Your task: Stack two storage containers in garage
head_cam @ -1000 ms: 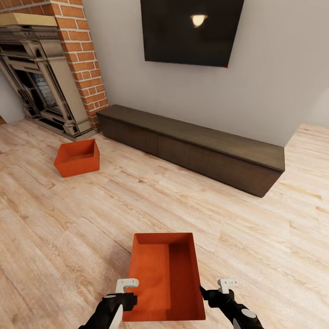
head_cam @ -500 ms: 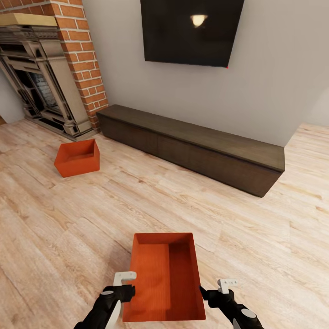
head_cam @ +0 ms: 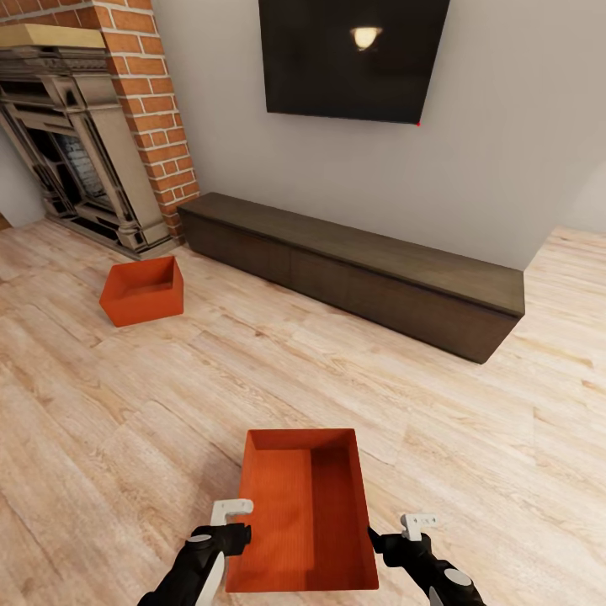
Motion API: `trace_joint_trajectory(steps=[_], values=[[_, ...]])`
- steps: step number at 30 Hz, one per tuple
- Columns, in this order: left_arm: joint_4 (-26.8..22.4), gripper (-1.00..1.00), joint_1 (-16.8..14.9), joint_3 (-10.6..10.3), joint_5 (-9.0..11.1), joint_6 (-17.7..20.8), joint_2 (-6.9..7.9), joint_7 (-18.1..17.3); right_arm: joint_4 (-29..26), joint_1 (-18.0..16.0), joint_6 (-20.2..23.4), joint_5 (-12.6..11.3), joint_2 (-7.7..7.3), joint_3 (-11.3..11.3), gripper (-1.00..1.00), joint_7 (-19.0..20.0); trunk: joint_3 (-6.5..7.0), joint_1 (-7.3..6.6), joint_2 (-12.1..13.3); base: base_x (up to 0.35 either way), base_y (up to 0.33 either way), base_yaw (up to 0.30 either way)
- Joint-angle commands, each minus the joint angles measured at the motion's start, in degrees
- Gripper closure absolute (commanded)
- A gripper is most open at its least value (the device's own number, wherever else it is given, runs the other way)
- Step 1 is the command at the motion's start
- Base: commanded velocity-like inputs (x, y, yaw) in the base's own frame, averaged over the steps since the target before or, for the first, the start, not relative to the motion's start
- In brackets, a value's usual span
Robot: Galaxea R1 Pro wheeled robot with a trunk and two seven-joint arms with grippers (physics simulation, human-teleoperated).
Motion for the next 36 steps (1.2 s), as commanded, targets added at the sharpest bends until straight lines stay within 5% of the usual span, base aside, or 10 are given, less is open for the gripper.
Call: trace_joint_trajectory(steps=[1,11,23,36], values=[[-0.1,-1.0,0.0,0.0,0.0,0.3,-0.03,0.2,-0.1,0.0,0.3,-0.6,-0.04,0.1,-1.0,0.1,-0.04,-0.01,0.0,0.0,0.0,0.0],[-0.1,-1.0,0.0,0.0,-0.1,0.2,0.49,0.3,-0.1,0.0,0.3,-0.6,-0.04,0.2,-1.0,0.1,-1.12,1.31,-2.4,0.0,0.0,0.0],[-0.1,-1.0,0.0,0.0,-0.1,0.2,0.38,0.3,-0.1,0.0,0.2,0.5,-0.04,0.3,-1.0,0.1,-1.12,1.31,-2.4,0.0,0.0,0.0],[0.0,-1.0,0.0,-0.1,-0.2,0.3,0.07,0.3,0.1,0.0,0.4,0.4,-0.04,0.8,-1.0,0.3,-3.45,4.17,-7.6,0.0,0.0,0.0]])
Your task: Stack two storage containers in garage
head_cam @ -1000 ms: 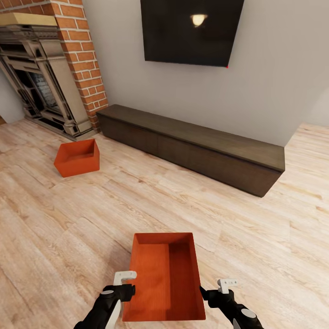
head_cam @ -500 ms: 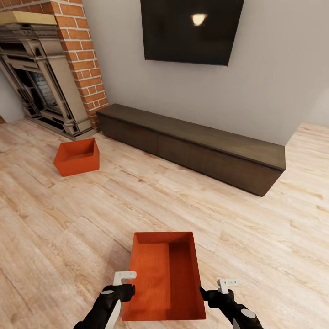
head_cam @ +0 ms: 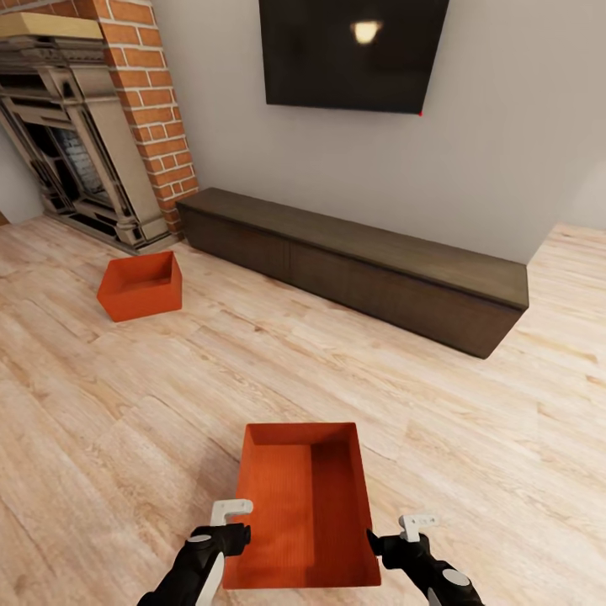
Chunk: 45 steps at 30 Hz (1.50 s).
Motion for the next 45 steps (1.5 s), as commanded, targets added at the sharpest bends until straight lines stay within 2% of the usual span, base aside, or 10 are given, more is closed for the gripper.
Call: trace_joint_trajectory(steps=[1,4,10,13,21,28,35,45], values=[[-0.1,-1.0,0.0,0.0,-0.1,0.3,-0.02,0.2,-0.1,0.0,0.3,-0.5,-0.06,0.8,-1.0,0.1,-0.23,0.22,-0.4,0.0,0.0,0.0],[-0.1,-1.0,0.0,0.0,-0.1,0.3,-0.03,0.2,-0.1,0.0,0.1,-0.6,-0.06,2.5,-1.0,0.1,-0.59,0.66,-1.2,0.0,0.0,0.0],[-0.2,-1.0,0.0,0.0,-0.1,0.3,-0.03,0.2,-0.1,0.0,0.1,-0.6,-0.06,3.6,-1.0,0.1,-0.59,0.66,-1.2,0.0,0.0,0.0],[-0.1,-1.0,0.0,0.0,-0.1,0.3,-0.03,0.2,-0.1,0.0,0.0,-0.6,-0.06,3.7,-1.0,0.1,-1.12,1.32,-2.4,0.0,0.0,0.0],[-0.1,-1.0,0.0,0.0,-0.1,0.1,-0.03,0.2,-0.1,0.0,-0.1,-0.8,-0.06,3.3,-1.0,-0.2,-1.12,1.32,-2.4,0.0,0.0,0.0],[-0.1,-1.0,0.0,0.0,-0.1,0.2,-0.03,0.2,-0.1,0.0,-0.1,-0.8,-0.06,3.3,-1.0,-0.3,-2.38,2.85,-5.2,0.0,0.0,0.0],[-0.1,-1.0,0.0,0.0,-0.1,0.2,-0.11,0.2,-0.1,0.0,-0.2,-0.8,-0.06,3.5,-1.0,-2.9,-2.56,3.07,-5.6,0.0,0.0,0.0],[-0.1,-1.0,0.0,0.0,-0.1,0.1,-0.11,0.2,-0.1,0.0,-0.3,-0.8,-0.06,3.5,-1.0,-3.3,-4.36,5.27,-9.7,0.0,0.0,0.0]])
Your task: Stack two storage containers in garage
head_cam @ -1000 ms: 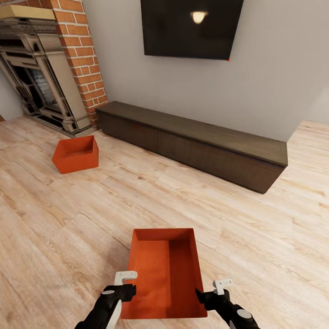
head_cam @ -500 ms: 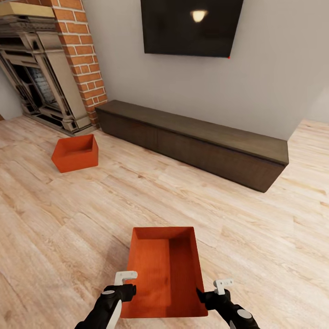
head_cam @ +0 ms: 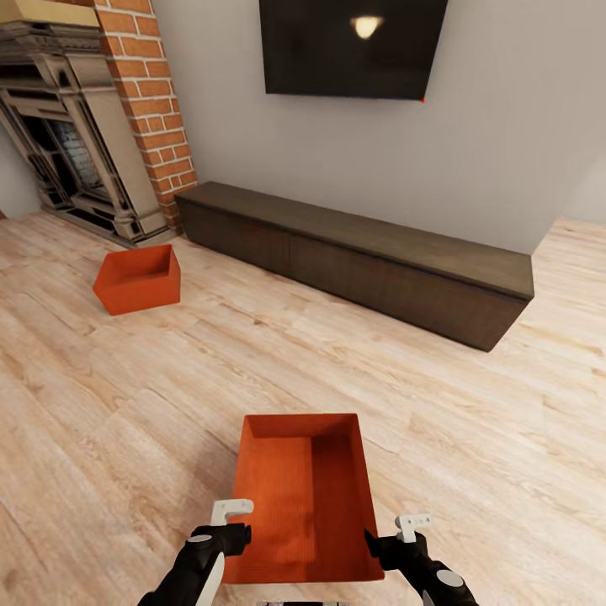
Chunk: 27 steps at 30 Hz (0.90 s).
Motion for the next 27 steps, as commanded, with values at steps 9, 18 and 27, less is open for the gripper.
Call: trace_joint_trajectory(steps=[9,18,27], values=[[-0.1,-1.0,0.0,0.0,-0.1,0.2,-0.03,0.2,-0.1,0.0,0.3,-0.5,-0.07,0.3,-1.0,0.0,-1.66,1.97,-3.6,0.0,0.0,0.0],[-0.1,-1.0,0.0,0.0,-0.2,0.1,-0.03,0.2,-0.1,0.0,0.3,-0.5,-0.07,0.3,-1.0,0.0,-3.28,3.95,-7.3,0.0,0.0,0.0],[-0.1,-1.0,0.0,0.0,-0.1,0.2,0.05,0.2,-0.1,0.0,0.3,-0.3,-0.07,0.3,-1.0,-0.1,-3.28,3.95,-7.3,0.0,0.0,0.0]])
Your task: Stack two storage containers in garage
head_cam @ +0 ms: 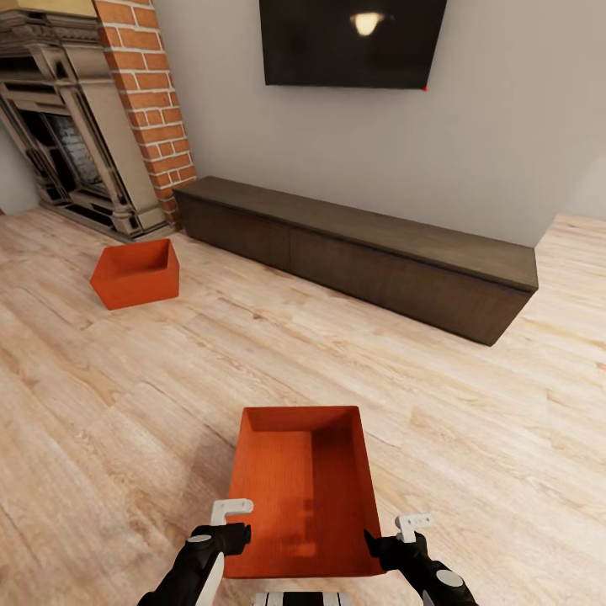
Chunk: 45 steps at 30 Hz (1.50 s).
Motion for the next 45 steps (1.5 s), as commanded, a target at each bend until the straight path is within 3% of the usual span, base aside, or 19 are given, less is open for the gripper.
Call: trace_joint_trajectory(steps=[1,24,39,45], values=[[-0.1,-1.0,0.0,0.0,-0.1,0.3,-0.02,0.2,-0.1,0.0,0.2,-0.5,-0.07,0.2,-1.0,0.0,-0.04,-0.01,0.0,0.0,0.0,0.0],[-0.1,-1.0,0.0,0.0,0.2,0.3,-0.06,0.2,-0.1,0.0,0.3,-0.5,-0.07,0.3,-1.0,0.0,-0.58,0.65,-1.2,-0.035,0.0,0.0],[-0.1,-1.0,0.0,0.0,0.0,0.3,-0.02,0.2,-0.1,0.0,0.3,-0.5,-0.07,0.3,-1.0,0.0,-3.27,3.94,-7.2,0.0,0.0,0.0],[-0.1,-1.0,0.0,0.0,0.1,0.2,0.06,0.2,-0.1,0.0,0.3,-0.2,-0.07,0.3,-1.0,0.0,-3.27,3.94,-7.2,0.0,0.0,0.0]])
